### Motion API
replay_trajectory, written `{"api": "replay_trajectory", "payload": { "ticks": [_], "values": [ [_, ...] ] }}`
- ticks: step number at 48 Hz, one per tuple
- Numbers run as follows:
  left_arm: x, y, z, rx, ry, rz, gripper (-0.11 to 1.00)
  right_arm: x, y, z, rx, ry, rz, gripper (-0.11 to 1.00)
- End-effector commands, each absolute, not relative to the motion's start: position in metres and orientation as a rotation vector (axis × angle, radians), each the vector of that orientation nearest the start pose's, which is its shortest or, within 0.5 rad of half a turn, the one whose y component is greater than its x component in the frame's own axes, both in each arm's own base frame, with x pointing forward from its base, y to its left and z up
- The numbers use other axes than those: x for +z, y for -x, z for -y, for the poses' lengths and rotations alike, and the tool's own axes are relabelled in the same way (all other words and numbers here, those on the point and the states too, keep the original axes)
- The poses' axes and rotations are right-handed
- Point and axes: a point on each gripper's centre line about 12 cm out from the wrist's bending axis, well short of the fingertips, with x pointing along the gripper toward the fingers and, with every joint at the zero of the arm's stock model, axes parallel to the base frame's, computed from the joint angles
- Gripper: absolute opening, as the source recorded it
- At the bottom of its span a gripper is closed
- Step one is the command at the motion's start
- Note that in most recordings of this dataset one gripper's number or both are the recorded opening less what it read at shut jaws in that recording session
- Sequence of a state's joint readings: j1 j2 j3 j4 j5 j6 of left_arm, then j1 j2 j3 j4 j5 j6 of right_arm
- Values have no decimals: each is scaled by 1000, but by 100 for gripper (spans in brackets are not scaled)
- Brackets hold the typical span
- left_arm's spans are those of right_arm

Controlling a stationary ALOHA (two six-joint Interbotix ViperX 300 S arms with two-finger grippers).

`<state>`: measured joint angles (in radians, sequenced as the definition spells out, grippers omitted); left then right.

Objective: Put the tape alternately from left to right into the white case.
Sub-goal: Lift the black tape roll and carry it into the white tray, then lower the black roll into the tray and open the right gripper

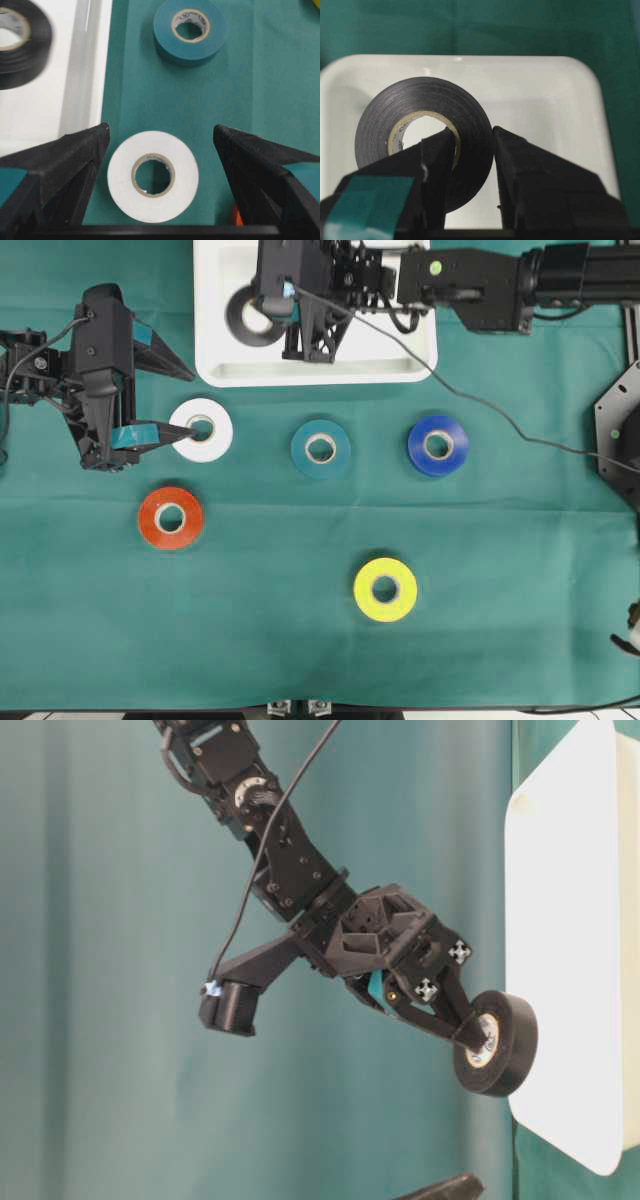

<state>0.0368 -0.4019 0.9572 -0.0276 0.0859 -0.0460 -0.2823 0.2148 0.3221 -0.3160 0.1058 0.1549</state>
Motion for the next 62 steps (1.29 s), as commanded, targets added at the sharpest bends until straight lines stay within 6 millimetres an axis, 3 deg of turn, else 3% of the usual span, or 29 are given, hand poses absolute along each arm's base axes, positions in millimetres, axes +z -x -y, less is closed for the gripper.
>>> {"api": "replay_trajectory", "payload": {
  "ticks": [1, 19, 62],
  "values": [
    [198, -286, -10, 56, 84, -634, 66, 201, -460, 145, -263, 88, -586, 24],
    [196, -284, -10, 59, 91, -639, 66, 183, -456, 179, -305, 98, -579, 24],
    [193, -282, -10, 71, 125, -643, 66, 177, -458, 185, -306, 93, -549, 24]
  ]
}}
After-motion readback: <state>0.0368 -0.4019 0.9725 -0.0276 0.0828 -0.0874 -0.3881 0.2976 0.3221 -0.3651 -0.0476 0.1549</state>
